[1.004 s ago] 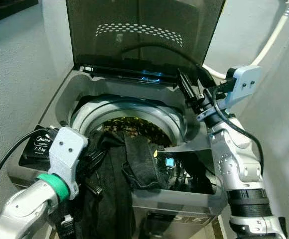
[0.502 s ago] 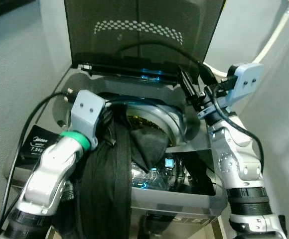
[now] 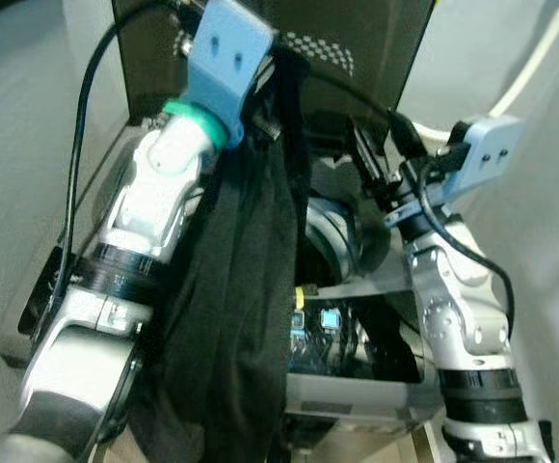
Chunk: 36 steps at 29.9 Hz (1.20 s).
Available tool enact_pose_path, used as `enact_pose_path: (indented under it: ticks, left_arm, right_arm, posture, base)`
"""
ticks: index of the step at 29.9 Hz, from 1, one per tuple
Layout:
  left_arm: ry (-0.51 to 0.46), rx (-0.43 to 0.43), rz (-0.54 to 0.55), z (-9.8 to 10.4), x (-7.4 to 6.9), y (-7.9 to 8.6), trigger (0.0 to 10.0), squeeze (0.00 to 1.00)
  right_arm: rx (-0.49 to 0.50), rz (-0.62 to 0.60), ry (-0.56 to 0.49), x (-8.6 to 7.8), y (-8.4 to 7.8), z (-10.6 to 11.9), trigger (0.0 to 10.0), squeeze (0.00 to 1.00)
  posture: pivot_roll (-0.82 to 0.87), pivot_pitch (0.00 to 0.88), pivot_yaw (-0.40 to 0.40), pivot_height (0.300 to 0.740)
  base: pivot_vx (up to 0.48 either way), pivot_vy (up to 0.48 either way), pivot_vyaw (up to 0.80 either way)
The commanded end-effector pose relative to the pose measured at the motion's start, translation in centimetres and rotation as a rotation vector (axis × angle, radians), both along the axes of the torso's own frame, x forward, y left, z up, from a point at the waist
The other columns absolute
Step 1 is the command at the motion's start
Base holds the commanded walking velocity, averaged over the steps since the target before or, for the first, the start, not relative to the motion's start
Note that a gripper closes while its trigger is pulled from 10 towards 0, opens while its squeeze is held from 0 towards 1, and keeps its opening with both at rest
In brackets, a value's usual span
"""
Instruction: Clothes washing
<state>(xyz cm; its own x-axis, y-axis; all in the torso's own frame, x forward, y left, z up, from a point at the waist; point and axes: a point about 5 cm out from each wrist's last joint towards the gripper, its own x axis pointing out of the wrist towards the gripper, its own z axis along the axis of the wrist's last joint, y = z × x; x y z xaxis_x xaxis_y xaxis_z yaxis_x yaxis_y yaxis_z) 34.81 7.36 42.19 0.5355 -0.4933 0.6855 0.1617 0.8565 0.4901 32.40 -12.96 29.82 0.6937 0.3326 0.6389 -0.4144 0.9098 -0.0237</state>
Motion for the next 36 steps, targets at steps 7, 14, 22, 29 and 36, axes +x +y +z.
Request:
enact_pose_path:
  ticks: [7, 14, 22, 29, 36]
  left_arm:
    - [0.132, 0.075, -0.033, -1.9, 1.9, -0.8, 10.0, 0.00]
    - [0.304, 0.089, -0.097, -6.7, 3.2, -0.1, 10.0, 1.00]
    - [0.258, 0.054, -0.108, -7.3, 1.4, 1.7, 10.0, 1.00]
    - [0.255, 0.045, -0.135, -8.3, -1.3, 2.8, 10.0, 1.00]
    - [0.335, 0.048, -0.171, -10.5, -4.6, 4.1, 10.0, 0.00]
  right_arm:
    - [0.012, -0.021, 0.009, -0.3, -0.4, -0.2, 10.0, 0.00]
    - [0.011, -0.014, 0.020, -0.2, -0.3, -0.4, 10.0, 0.00]
    - [0.009, 0.011, 0.025, 0.1, 0.1, -0.3, 10.0, 0.00]
    - [0.010, 0.022, 0.031, 0.2, 0.3, -0.4, 10.0, 0.00]
    - [0.008, 0.036, 0.039, 0.3, 0.6, -0.7, 10.0, 0.00]
  posture:
    - [-0.02, 0.076, 0.017, 0.740]
    - [0.00, 0.078, 0.002, 0.740]
    - [0.04, 0.071, -0.016, 0.740]
    - [0.06, 0.072, -0.019, 0.740]
    - [0.09, 0.073, -0.029, 0.740]
  base:
    - [0.000, 0.000, 0.00]
    - [0.000, 0.000, 0.00]
    - [0.000, 0.000, 0.00]
    - [0.000, 0.000, 0.00]
    - [0.000, 0.000, 0.00]
